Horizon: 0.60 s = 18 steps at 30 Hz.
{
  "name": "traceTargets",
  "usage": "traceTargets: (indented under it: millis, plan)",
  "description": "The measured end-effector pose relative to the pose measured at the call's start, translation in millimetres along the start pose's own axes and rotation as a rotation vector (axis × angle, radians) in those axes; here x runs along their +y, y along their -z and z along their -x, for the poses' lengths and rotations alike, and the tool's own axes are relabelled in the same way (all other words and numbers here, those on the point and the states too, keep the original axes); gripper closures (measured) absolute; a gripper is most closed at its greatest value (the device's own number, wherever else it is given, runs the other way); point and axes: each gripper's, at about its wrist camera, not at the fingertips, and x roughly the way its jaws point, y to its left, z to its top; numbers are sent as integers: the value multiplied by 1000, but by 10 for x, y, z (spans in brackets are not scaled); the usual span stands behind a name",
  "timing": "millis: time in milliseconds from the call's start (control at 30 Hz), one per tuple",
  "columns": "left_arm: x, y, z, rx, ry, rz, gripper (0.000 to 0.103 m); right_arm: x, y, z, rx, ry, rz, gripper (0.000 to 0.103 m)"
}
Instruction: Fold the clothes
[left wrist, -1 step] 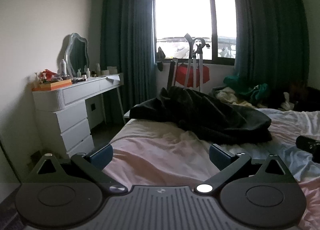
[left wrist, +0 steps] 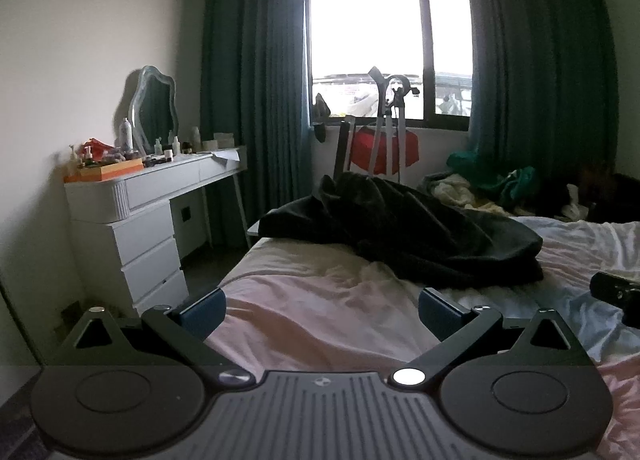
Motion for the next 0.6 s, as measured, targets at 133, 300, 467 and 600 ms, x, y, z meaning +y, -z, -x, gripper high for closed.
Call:
traceTargets:
  millis: [133, 300, 467, 600]
  plan:
    - [-4, 10, -7, -3, 2, -4, 0, -4, 4, 13, 3, 3, 2, 0]
    - [-8, 22, -17, -7, 5, -9, 0, -62, 75, -62, 12, 3, 8, 0]
    - [-18, 38, -21, -9, 6, -18, 0, 5, 30, -36, 6, 14, 29, 0]
    - [-42, 45, -12, -8, 7, -25, 0, 7, 27, -34, 6, 18, 30, 0]
